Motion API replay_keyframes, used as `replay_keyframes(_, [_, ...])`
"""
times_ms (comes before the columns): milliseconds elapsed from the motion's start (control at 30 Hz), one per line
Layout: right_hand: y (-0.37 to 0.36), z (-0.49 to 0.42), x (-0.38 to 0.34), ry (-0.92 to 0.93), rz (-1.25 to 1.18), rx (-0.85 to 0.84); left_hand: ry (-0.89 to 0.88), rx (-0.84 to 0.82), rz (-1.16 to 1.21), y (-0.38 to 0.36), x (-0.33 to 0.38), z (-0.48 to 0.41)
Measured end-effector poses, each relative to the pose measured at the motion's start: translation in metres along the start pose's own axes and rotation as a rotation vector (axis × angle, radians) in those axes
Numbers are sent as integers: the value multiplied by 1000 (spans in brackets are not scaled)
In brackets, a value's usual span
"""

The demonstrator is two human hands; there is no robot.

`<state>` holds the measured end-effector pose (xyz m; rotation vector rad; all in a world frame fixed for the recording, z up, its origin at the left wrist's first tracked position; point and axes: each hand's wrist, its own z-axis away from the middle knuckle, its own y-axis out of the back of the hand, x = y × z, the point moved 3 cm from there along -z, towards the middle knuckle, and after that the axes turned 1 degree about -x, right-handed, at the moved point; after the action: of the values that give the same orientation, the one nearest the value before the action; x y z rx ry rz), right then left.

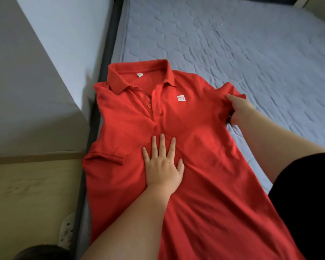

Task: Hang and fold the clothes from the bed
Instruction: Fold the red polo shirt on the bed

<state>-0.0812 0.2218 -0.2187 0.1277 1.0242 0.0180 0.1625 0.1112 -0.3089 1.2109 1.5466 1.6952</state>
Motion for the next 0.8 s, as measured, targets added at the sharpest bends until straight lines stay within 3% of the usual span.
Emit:
replay_keyframes(67, [-1, 6, -7, 302, 222, 195, -1, -12, -4, -1, 0, -1])
replay_keyframes(133, [-9, 28, -8, 762, 475, 271, -1, -20, -9, -2, 0, -1])
replay_keyframes(233, [-24, 73, 21, 1395, 784, 33, 2, -32, -24, -3, 0, -1])
replay_keyframes(300, [-25, 86, 52, 1560, 1002, -66, 4, -36, -17, -3, 0, -1])
replay_keyframes(367, [-19, 86, 77, 1511, 1074, -54, 3, -36, 10, -2, -1, -2])
replay_keyframes(567, [-8, 72, 105, 1189, 835, 67, 10, 3, 57, 10, 0, 1])
replay_keyframes(633, [-9, 69, 109, 1174, 850, 66, 45, 55, 90, 19, 3, -2])
replay_keyframes(733, [-11, 65, 109, 1199, 891, 65, 34, 264, 266, 43, 7, -24])
replay_keyframes(800, [-12, 64, 108, 1219, 896, 75, -18, 270, 305, 61, 16, -50])
